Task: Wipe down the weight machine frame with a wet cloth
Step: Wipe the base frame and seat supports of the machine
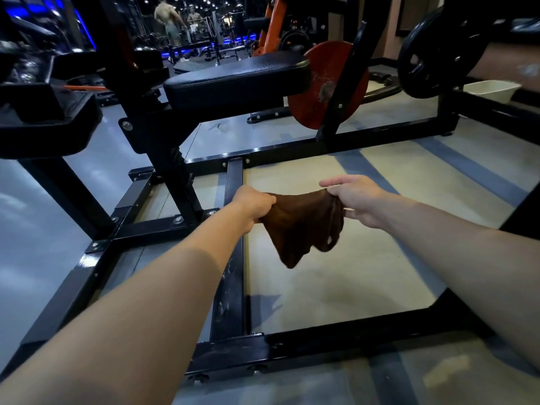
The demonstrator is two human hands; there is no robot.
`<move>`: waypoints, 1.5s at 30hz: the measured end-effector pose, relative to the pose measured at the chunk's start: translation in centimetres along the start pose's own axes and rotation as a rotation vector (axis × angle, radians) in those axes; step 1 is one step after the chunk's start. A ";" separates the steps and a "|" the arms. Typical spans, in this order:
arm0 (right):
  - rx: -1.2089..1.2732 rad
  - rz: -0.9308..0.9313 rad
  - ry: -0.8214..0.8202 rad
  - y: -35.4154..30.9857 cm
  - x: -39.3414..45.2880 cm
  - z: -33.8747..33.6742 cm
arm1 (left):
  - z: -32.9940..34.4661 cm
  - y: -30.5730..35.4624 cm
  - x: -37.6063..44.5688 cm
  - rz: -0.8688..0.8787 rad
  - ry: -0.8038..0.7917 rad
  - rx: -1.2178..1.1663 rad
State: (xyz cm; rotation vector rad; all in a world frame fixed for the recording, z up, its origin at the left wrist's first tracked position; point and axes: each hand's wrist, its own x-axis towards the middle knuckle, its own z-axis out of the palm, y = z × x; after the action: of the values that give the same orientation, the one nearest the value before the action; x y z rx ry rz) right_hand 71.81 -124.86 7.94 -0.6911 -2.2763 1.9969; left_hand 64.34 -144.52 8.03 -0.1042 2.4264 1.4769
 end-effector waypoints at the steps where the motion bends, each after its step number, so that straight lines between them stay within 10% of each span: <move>1: -0.014 -0.025 0.009 0.0 0.2 0.1 | 0.1 -0.1 0.1 0.027 0.042 0.064; 13: -0.475 -0.077 -0.345 -0.1 -0.6 0.9 | 0.0 0.2 0.0 0.044 -0.046 -0.102; 18: -0.604 -0.216 -0.200 0.3 -0.4 1.2 | -0.3 -0.3 -0.9 0.102 -0.340 0.310; 24: -0.640 -0.306 -0.079 1.2 0.4 0.9 | -0.1 -1.5 0.0 0.371 -0.088 0.552; 36: -0.073 -0.117 -0.142 -1.8 -1.4 0.2 | -1.3 0.3 -0.8 0.125 -0.256 -0.312; 40: -0.002 0.008 -0.388 -1.3 -1.4 0.1 | -1.3 0.3 -0.8 0.072 -0.286 -0.314; 45: 0.053 -0.007 -0.191 -0.7 -1.0 0.8 | -1.7 0.1 -0.6 -0.061 -0.224 -0.351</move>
State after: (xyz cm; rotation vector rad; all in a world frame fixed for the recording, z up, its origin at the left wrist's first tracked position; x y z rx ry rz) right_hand 72.28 -126.03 8.72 -0.5080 -2.3099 2.1987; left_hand 64.52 -145.99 9.04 -0.0811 1.9575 1.7681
